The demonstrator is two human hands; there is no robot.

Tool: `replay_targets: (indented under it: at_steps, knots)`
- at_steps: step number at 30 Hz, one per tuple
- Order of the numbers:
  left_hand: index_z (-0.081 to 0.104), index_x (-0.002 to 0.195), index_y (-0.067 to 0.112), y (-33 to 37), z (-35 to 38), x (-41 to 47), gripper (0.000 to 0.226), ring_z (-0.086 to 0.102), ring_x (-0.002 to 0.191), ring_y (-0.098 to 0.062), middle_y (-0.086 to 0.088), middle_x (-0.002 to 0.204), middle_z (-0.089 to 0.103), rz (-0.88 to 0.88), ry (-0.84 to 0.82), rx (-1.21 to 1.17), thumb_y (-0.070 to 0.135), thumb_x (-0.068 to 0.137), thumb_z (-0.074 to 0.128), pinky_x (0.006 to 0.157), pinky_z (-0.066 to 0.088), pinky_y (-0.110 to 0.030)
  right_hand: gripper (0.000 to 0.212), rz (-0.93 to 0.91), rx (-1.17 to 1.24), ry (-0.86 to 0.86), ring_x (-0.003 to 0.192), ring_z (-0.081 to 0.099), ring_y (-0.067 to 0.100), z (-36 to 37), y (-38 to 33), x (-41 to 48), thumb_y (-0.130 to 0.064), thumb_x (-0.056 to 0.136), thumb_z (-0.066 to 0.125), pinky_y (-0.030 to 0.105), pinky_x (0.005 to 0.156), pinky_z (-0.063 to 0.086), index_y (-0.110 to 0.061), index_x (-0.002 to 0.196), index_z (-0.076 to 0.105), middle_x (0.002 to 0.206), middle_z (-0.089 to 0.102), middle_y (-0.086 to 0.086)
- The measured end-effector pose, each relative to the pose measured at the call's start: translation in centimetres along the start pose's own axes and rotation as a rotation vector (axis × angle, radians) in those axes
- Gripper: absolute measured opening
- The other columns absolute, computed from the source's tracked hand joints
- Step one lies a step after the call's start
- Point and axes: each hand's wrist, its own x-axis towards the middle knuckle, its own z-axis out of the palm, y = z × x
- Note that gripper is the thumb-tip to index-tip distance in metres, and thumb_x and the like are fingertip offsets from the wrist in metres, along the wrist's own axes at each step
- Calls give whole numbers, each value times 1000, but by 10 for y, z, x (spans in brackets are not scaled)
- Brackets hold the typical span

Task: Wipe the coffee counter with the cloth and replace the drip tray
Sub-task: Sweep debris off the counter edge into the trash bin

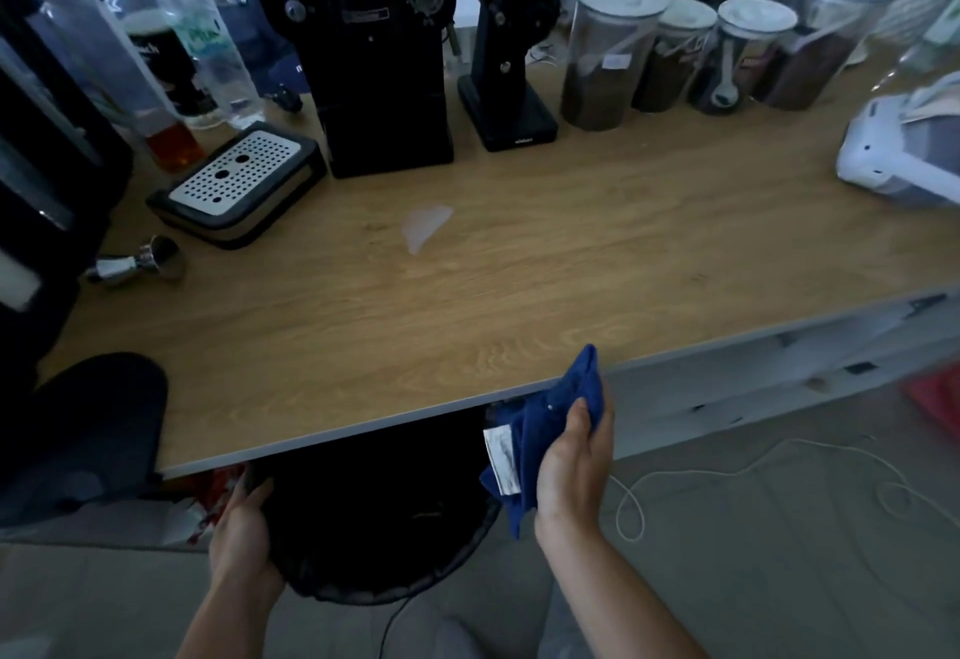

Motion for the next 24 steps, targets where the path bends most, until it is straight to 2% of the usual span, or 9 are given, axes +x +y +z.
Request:
replay_targets:
  at_steps: [2, 5, 9, 12, 14, 16, 19, 22, 24]
  knots:
    - [51, 136, 26, -2, -2, 3, 44, 56, 111, -30, -10, 126, 58, 1, -8, 0, 9, 97, 42, 102, 41, -46, 43, -70, -137, -52, 106, 50, -3, 10, 0, 3, -23, 100, 34, 25, 94, 37, -35, 142, 33, 126, 45, -13]
    - [51, 136, 24, -2, -3, 2, 44, 57, 111, -31, -11, 128, 59, 4, -17, -5, 7, 96, 41, 103, 41, -48, 48, -99, -310, -90, 81, 43, -1, 20, 0, 1, -23, 100, 34, 16, 82, 29, -34, 146, 23, 112, 36, -6]
    - [55, 133, 19, 0, 1, 0, 42, 58, 108, -31, -11, 122, 61, -10, 15, -10, 5, 95, 45, 102, 42, -48, 50, -164, -468, -155, 86, 40, 8, 20, 0, 0, -23, 100, 35, 18, 77, 30, -32, 147, 19, 110, 31, -6]
    - [58, 129, 20, 2, 1, 1, 40, 60, 105, -31, -12, 118, 63, -6, 3, -5, 4, 94, 44, 101, 43, -48, 50, -153, -566, -202, 90, 50, 18, 19, -3, 7, -25, 99, 35, 24, 77, 34, -35, 146, 19, 105, 35, -2]
    - [60, 126, 22, 2, 2, 0, 40, 61, 103, -32, -12, 113, 64, -5, -4, 10, 4, 95, 42, 98, 45, -48, 50, -151, -621, -227, 99, 53, 23, 20, -3, 10, -26, 99, 35, 27, 79, 37, -35, 146, 20, 111, 41, 3]
    - [62, 118, 25, 2, 2, 1, 38, 62, 99, -31, -11, 110, 65, -9, -24, 32, 4, 95, 41, 96, 46, -49, 50, -153, -647, -236, 103, 53, 23, 21, -3, 10, -26, 99, 36, 27, 82, 38, -34, 146, 20, 121, 44, 9]
    - [64, 100, 26, 3, 1, 2, 32, 61, 101, -32, -9, 106, 65, -23, -32, 36, 5, 96, 41, 99, 45, -49, 51, -150, -660, -265, 94, 49, 16, 24, -3, 6, -27, 99, 35, 24, 79, 34, -34, 147, 18, 123, 43, 9]
    - [62, 107, 30, 5, 2, 3, 34, 60, 102, -31, -7, 105, 64, -35, -40, 28, 5, 96, 41, 99, 44, -47, 51, -159, -678, -324, 85, 43, 9, 29, -1, -3, -27, 99, 34, 20, 76, 32, -35, 147, 17, 121, 44, 8]
    - [64, 104, 26, 6, 3, 1, 34, 61, 94, -27, -7, 100, 64, -32, -36, 30, 3, 96, 41, 94, 46, -44, 52, -172, -672, -348, 93, 48, 13, 34, 3, -8, -27, 99, 35, 20, 79, 34, -34, 147, 17, 125, 43, 8]
